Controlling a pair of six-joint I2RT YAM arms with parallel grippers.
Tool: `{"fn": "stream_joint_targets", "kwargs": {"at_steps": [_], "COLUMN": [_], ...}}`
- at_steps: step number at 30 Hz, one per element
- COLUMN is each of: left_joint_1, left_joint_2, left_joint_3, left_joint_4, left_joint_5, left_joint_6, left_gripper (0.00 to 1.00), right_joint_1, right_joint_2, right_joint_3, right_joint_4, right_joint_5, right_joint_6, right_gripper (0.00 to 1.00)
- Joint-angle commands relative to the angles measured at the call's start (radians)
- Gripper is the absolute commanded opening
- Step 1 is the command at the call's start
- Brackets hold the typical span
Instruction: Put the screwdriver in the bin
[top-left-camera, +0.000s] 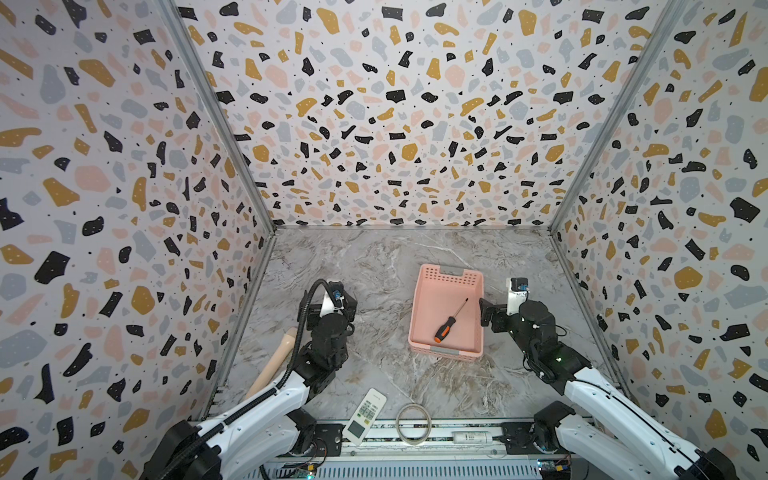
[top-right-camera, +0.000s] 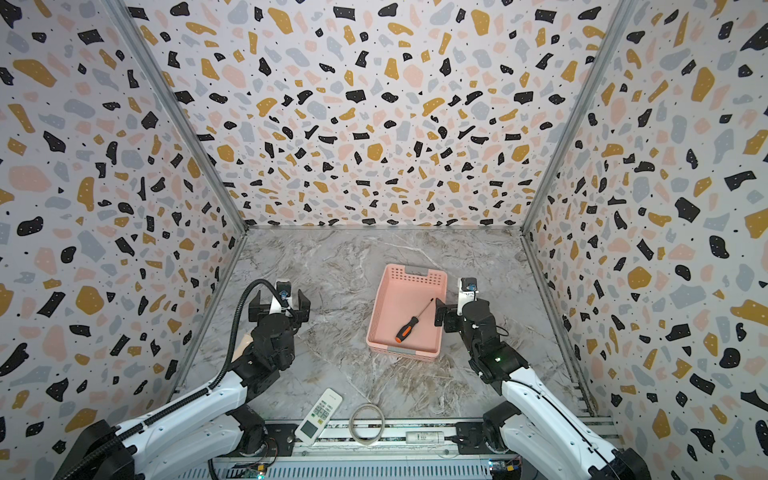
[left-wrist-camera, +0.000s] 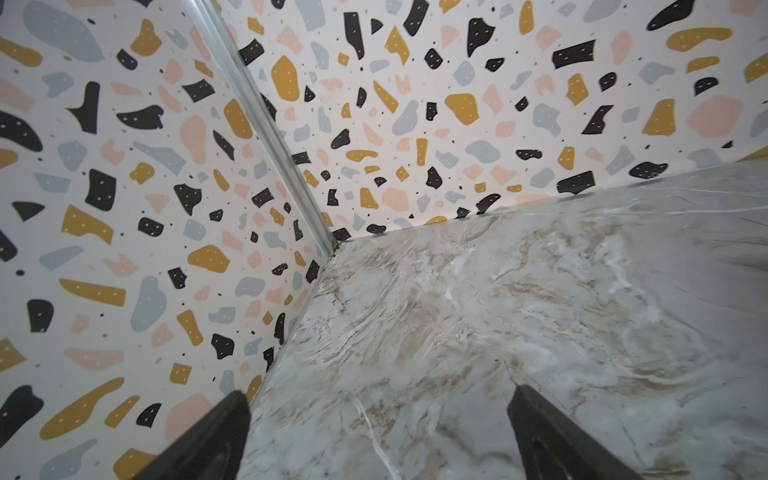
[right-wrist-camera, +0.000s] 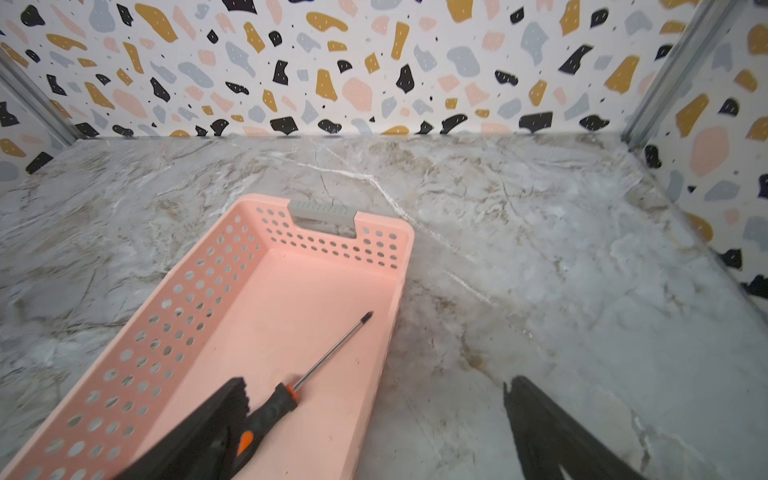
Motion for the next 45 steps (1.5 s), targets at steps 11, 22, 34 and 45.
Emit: {"fn": "stream_joint_targets", "kwargs": {"at_steps": [11,22,34,45], "left_joint_1": [0.112,0.170,0.371,0.407], "left_joint_2": [0.299,0.418,0.412,0.470], "left_joint_3": [-0.155,-0.150,-0.233,-0.164], "left_joint_4": [0.518,0.636,0.747,0.673], "left_joint_5": [0.038,0.141,0.447,0.382], "left_joint_6": [0.073,0.018,-0.100,-0.172], "left_gripper": [1.00,1.00,1.00,1.00], "right_joint_1": [-0.225,-0.305,-0.394,-0.414], "right_joint_2": [0.300,0.518,0.663,0.668], "right_joint_3": [-0.165,-0.320,-0.254,-0.247], "right_joint_4": [0.654,1.153,1.141,1.134], "right_joint_5": [0.050,-0.017,-0.203,-0.229], "right_joint_6": [-0.195,-0.282,-0.246,-0.240], "right_gripper": [0.99,0.99,0.99,0.99]}}
